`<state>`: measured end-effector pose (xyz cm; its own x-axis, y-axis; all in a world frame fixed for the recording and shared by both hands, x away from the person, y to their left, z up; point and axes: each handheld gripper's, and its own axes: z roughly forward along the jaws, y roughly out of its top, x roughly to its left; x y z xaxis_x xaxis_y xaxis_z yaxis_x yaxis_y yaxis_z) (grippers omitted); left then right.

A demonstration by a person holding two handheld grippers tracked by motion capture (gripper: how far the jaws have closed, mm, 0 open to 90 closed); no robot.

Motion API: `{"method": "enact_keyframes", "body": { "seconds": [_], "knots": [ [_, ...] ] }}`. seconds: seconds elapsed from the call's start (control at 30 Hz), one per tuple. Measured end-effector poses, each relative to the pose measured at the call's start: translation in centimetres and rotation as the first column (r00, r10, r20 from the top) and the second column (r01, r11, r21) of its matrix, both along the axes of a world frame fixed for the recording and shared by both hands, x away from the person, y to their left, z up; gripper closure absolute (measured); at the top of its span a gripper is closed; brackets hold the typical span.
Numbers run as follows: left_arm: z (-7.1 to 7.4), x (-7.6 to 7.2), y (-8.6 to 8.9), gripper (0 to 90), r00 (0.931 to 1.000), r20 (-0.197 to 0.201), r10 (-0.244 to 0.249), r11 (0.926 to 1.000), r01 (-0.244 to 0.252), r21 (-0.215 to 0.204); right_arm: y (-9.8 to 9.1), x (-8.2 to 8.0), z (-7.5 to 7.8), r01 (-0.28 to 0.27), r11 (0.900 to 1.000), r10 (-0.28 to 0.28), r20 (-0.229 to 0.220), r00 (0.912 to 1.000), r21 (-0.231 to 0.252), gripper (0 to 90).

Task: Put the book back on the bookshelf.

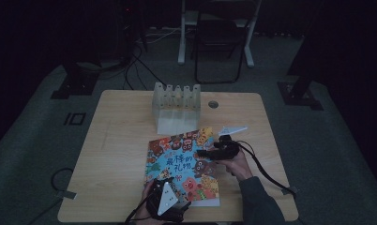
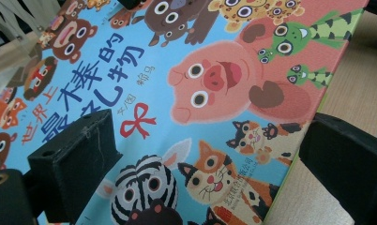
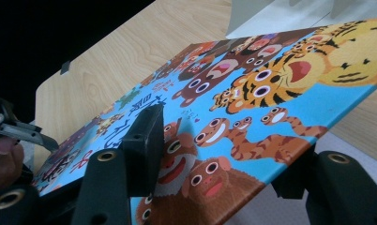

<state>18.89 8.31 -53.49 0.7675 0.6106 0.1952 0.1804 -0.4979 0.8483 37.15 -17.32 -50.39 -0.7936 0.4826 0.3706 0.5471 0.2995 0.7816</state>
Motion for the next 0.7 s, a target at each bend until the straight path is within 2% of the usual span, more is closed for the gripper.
{"method": "enact_keyframes", "body": {
  "seconds": [0.13,0.37,0.47,0.7],
  "knots": [
    [-0.1,-0.1,0.2,5.7,1.0,-0.009,0.001,1.0,-0.001,-0.006,0.0,0.1,0.0,-0.003,1.0,0.003,-0.02,0.9998,0.006,47.1],
    [-0.3,-0.1,1.3,6.0,0.9985,-0.055,-0.001,0.9995,-0.001,-0.031,-0.1,0.2,0.1,-0.012,0.9997,0.013,-0.044,0.9989,0.022,51.3],
    [-0.3,-0.2,1.7,6.4,0.9988,-0.049,0.007,0.9998,-0.008,-0.017,-0.2,0.2,0.2,-0.015,0.9993,0.016,-0.046,0.9988,0.035,53.2],
    [-0.2,-0.4,2.5,6.6,0.9986,-0.052,0.004,0.9992,-0.006,-0.04,-0.4,0.1,0.5,-0.028,0.9974,0.03,-0.031,0.999,0.066,57.6]
  ]
}}
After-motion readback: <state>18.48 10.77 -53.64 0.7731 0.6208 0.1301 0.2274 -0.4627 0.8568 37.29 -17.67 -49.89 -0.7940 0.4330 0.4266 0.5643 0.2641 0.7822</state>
